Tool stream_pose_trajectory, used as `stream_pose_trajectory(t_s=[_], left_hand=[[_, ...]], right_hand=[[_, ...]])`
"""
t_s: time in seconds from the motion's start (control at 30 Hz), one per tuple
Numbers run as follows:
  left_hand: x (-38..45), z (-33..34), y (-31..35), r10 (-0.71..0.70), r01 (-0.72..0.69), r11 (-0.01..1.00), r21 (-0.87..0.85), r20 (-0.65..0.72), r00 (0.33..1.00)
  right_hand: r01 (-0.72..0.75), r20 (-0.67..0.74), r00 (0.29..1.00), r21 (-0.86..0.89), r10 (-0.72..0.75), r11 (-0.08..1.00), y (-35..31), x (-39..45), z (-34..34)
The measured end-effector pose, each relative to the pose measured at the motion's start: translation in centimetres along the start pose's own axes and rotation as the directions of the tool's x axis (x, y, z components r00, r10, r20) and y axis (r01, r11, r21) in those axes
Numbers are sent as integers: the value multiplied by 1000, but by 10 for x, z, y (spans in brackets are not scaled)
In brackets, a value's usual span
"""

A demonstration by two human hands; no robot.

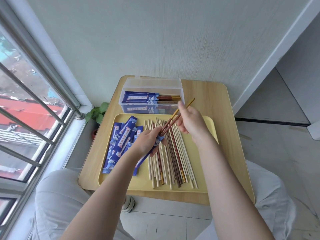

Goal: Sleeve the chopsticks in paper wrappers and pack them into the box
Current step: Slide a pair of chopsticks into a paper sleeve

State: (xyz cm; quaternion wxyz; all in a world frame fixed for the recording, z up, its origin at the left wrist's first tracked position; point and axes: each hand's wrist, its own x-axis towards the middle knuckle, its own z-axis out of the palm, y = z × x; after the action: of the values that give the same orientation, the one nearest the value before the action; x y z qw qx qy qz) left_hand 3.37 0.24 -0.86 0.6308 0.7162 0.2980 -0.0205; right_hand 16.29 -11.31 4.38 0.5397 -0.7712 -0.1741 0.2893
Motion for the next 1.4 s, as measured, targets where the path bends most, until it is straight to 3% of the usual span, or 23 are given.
stream_pose_trajectory(t_s=[0.07, 0.13, 0.23, 0.4, 0.5, 0.63, 0.7, 0.87, 1.07, 1.13, 1.23, 1.4], left_hand=[[7, -4, 2, -11, 11, 1000, 25, -8, 1000], [14, -8, 6, -20, 20, 999, 38, -10, 1000], [27, -12, 14, 6, -2, 997, 79, -46, 999], [50, -26, 28, 47, -22, 979, 201, -121, 992], [68, -32, 42, 113, -48, 926, 375, -153, 982], [94, -35, 68, 234, -38, 720, 693, -192, 953], [107, -37, 77, 325, -26, 548, 836, -184, 928], [135, -40, 89, 501, 48, 354, 934, -233, 834], [144, -39, 62, 473, 24, 563, 826, -345, 811], [138, -41, 48, 462, 36, 587, 809, -372, 805], [129, -44, 30, 427, 77, 574, 816, -378, 822], [121, -50, 21, 427, 71, 572, 817, -372, 824]], right_hand=[[79, -195, 978, 41, -69, 996, 2, 13, 1], [142, -250, 957, -40, -147, 989, 4, 25, 4], [160, -205, 964, -60, -169, 985, 3, 36, 11], [36, -143, 990, 238, -2, 971, -4, 59, 8], [81, -158, 986, 180, -52, 980, -5, 74, 10], [137, -237, 965, 100, -110, 985, -8, 86, 12], [144, -293, 953, 216, -76, 966, -11, 92, 4], [111, -343, 935, 511, 84, 852, -7, 101, 0], [49, -373, 904, 573, 208, 818, 7, 109, 9], [-7, -350, 914, 497, 207, 868, 10, 111, 15], [-37, -407, 910, 105, 77, 994, 17, 114, 22], [22, -434, 876, -402, -212, 915, 14, 114, 24]])
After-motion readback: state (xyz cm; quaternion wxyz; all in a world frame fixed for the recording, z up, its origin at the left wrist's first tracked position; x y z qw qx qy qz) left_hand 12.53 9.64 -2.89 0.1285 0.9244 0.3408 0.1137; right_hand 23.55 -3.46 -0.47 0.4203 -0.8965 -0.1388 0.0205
